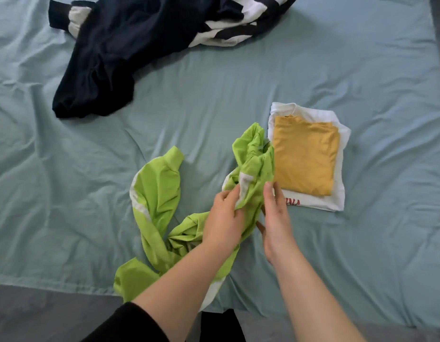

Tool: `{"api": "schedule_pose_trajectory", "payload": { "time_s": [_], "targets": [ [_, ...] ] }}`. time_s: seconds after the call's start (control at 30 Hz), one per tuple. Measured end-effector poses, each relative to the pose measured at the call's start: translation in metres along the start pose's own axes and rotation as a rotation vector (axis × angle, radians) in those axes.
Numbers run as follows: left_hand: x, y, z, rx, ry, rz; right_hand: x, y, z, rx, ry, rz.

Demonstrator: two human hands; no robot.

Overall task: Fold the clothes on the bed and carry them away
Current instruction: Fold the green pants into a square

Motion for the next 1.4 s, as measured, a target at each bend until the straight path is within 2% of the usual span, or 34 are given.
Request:
{"api": "schedule_pose_trajectory", "payload": {
  "time_s": [0.07, 0.17, 0.2, 0.3, 0.37, 0.43, 0.47, 0.53, 0.6, 0.67, 0.73, 0.83, 0.9, 1.0, 1.13, 1.2, 1.27, 1.33, 1.4],
  "targets": [
    [-0.009, -0.008, 0.011, -0.146, -0.005, -0.030, -0.002, 0.013, 0.006, 0.038, -0.038, 0.043],
    [-0.013, -0.007, 0.027, -0.476, 0.103, -0.061, 0.001, 0.046, 0.020, 0.101, -0.183, 0.212],
    [-0.012, -0.003, 0.030, -0.548, 0.138, -0.074, 0.002, 0.051, 0.022, 0.116, -0.221, 0.194],
    [-0.010, 0.007, 0.035, -0.852, 0.291, -0.184, 0.003, 0.042, 0.024, 0.138, -0.371, -0.027],
    [-0.007, 0.017, 0.035, -0.949, 0.333, -0.245, 0.001, 0.021, 0.020, 0.213, -0.469, -0.231],
    [0.000, 0.032, 0.025, -0.936, 0.341, -0.192, -0.001, -0.004, 0.008, 0.346, -0.455, -0.429],
    [0.004, 0.043, 0.018, -0.916, 0.342, -0.132, -0.001, -0.010, 0.001, 0.418, -0.435, -0.451],
    [0.011, 0.070, 0.003, -0.819, 0.322, -0.011, 0.002, -0.009, -0.001, 0.578, -0.436, -0.420],
    [0.019, 0.103, -0.006, -0.556, 0.246, 0.060, 0.009, -0.002, 0.001, 0.640, -0.436, -0.377],
    [0.024, 0.140, -0.012, -0.255, 0.157, 0.133, 0.018, 0.010, -0.002, 0.369, -0.385, -0.323],
    [0.027, 0.177, -0.019, -0.051, 0.140, 0.214, 0.029, 0.016, -0.011, 0.074, -0.315, -0.277],
    [0.025, 0.215, -0.046, 0.094, 0.273, 0.278, 0.044, 0.015, -0.014, -0.162, -0.277, -0.163],
    [0.015, 0.224, -0.069, 0.001, 0.397, 0.324, 0.044, 0.002, 0.004, -0.370, -0.385, -0.146],
    [-0.004, 0.211, -0.086, -0.354, 0.513, 0.397, 0.031, -0.044, 0.042, -0.523, -0.574, -0.306],
    [-0.012, 0.165, -0.082, -0.583, 0.505, 0.353, 0.025, -0.123, 0.041, -0.133, -0.591, -0.394],
    [-0.009, 0.144, -0.075, -0.618, 0.472, 0.257, 0.028, -0.148, 0.023, -0.038, -0.521, -0.404],
    [-0.003, 0.139, -0.063, -0.613, 0.437, 0.173, 0.028, -0.159, 0.009, 0.097, -0.544, -0.409],
    [0.007, 0.155, -0.046, -0.655, 0.354, 0.141, 0.035, -0.154, -0.023, 0.218, -0.460, -0.385],
    [0.017, 0.187, -0.025, -0.700, 0.224, 0.141, 0.047, -0.138, -0.067, 0.304, -0.288, -0.416]
  ]
}}
Point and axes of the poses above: each hand's wrist, its own x-axis towards the middle knuckle, its own y-axis out of the back of the hand, z = x × y, the point moved 8 cm from there along x, towards the middle knuckle, and after that the axes turned 8 degrees about -x, right-handed, at the moved point
